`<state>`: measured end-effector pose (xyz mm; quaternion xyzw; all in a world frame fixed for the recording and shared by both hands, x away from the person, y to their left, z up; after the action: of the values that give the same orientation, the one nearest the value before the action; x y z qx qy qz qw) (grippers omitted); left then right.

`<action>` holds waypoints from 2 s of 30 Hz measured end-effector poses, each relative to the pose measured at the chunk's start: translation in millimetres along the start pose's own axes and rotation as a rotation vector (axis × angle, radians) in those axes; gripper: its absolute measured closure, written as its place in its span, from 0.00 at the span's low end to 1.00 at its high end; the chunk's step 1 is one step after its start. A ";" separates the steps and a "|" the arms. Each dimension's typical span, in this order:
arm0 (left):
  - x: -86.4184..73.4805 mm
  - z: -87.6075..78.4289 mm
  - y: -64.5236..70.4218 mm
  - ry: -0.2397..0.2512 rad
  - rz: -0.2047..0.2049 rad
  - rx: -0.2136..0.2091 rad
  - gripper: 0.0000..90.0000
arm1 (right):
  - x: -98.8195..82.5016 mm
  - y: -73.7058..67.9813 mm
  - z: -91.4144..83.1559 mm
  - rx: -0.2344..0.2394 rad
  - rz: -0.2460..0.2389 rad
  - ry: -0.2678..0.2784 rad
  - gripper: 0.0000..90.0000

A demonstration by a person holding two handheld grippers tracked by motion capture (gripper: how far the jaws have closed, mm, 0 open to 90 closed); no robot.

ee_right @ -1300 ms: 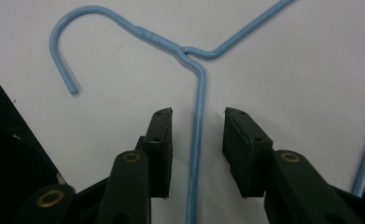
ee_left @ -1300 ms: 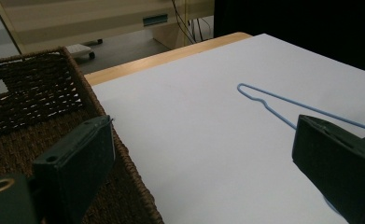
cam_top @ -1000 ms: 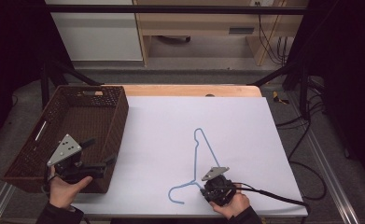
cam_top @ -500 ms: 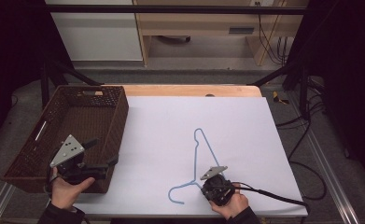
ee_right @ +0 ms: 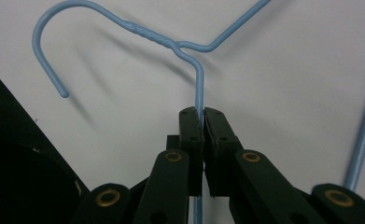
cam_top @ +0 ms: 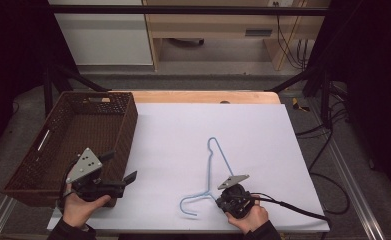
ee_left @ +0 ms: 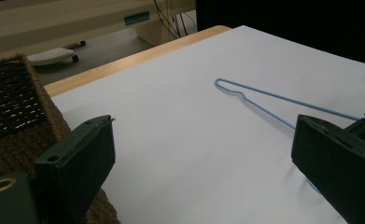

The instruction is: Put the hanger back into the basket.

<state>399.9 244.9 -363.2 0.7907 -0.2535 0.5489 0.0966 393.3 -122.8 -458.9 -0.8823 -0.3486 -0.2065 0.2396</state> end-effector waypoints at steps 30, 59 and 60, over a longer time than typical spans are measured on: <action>-19.7 41.3 69.8 -0.096 0.091 -0.171 0.08 | 3.6 11.4 -38.0 0.093 -0.001 0.170 0.97; -16.8 107.0 133.2 -0.091 0.086 -0.351 0.41 | 3.2 15.7 -44.0 0.101 0.008 0.201 0.97; -16.7 109.4 135.5 -0.087 0.083 -0.359 0.43 | 3.1 15.7 -44.0 0.101 0.008 0.201 0.97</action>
<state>416.3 87.0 -436.9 0.7726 -0.3838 0.4637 0.2021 397.9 -156.1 -426.4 -0.8453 -0.3293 -0.2753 0.3183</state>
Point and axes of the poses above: each handheld gripper's, and its own axes: z roughly forward along the jaws, x roughly out of its top, y roughly to its right, the point moved 1 cm from there along z, roughly forward along the jaws, and after that the axes turned 12 degrees about x, right-handed, at the moved point
